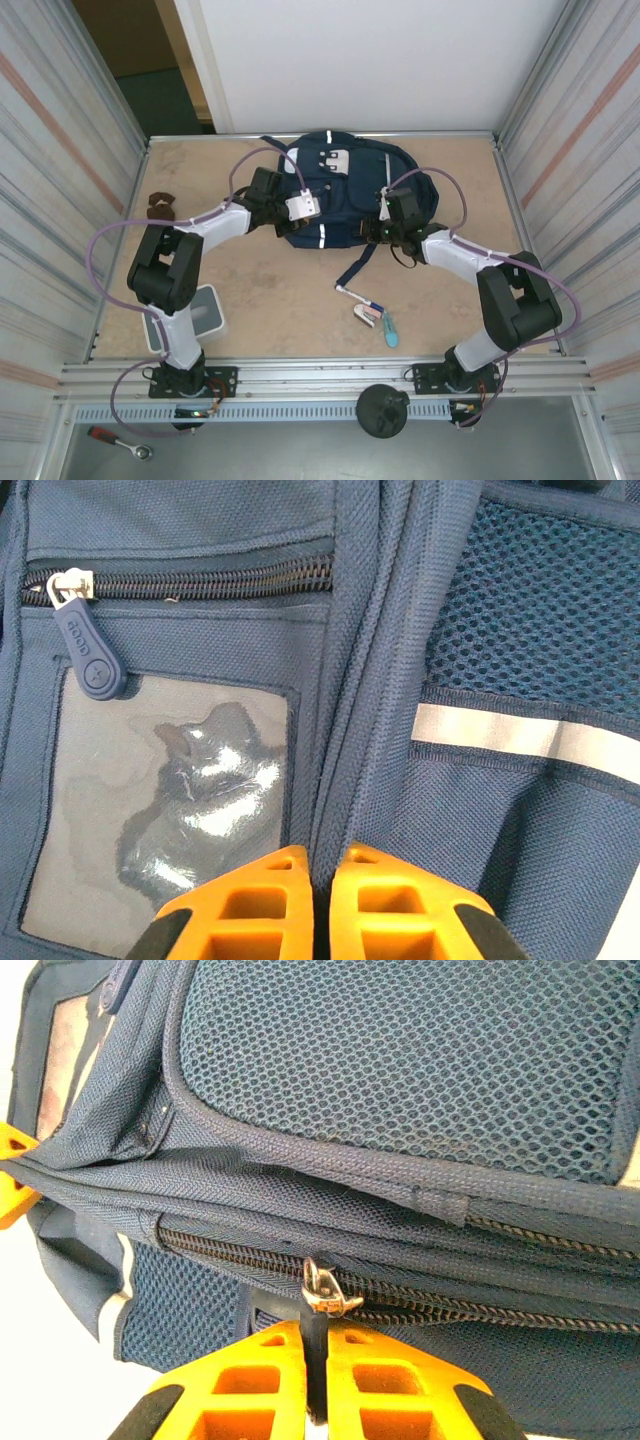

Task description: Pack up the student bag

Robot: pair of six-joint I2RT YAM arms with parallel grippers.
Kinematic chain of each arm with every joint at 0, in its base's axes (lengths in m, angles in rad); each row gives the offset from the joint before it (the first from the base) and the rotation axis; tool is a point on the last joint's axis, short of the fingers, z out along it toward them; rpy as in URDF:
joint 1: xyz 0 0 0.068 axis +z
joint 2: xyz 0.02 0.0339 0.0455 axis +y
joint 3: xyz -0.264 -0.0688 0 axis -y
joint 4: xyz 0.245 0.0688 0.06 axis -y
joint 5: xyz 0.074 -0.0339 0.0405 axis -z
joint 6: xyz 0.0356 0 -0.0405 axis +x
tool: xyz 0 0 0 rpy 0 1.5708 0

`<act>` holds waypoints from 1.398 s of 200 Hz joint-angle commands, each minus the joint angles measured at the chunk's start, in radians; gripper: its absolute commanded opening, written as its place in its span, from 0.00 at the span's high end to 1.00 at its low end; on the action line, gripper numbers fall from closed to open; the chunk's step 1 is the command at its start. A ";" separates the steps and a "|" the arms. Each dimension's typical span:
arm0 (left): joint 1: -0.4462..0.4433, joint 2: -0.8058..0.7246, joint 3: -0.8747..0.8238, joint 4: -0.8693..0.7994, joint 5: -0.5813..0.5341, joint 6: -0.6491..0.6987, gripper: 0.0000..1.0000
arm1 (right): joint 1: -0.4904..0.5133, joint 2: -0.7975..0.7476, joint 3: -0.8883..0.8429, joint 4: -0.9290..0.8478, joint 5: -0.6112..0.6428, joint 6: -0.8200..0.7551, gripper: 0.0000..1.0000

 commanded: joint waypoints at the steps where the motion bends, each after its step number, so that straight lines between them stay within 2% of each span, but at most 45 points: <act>1: 0.015 -0.041 -0.007 -0.033 0.016 0.007 0.98 | -0.041 -0.026 -0.028 -0.069 0.018 -0.025 1.00; 60: 0.016 -0.035 -0.003 -0.038 0.014 0.007 0.98 | -0.043 -0.022 -0.047 -0.037 0.026 -0.005 1.00; 93: 0.016 -0.033 -0.001 -0.043 0.012 0.005 0.98 | -0.067 -0.035 -0.063 -0.014 -0.050 -0.002 1.00; 152: 0.019 -0.039 -0.004 -0.043 -0.004 0.004 0.98 | -0.180 -0.106 -0.099 -0.074 -0.099 0.009 1.00; 209: 0.056 -0.077 -0.032 -0.027 0.001 -0.015 0.98 | -0.305 -0.106 -0.109 -0.153 -0.140 0.008 1.00; 255: 0.103 -0.122 -0.060 -0.016 -0.011 -0.040 0.98 | -0.358 -0.096 -0.097 -0.213 -0.124 -0.009 1.00; 279: 0.134 -0.156 -0.085 0.001 -0.015 -0.054 0.98 | -0.358 -0.110 -0.085 -0.252 -0.071 -0.031 1.00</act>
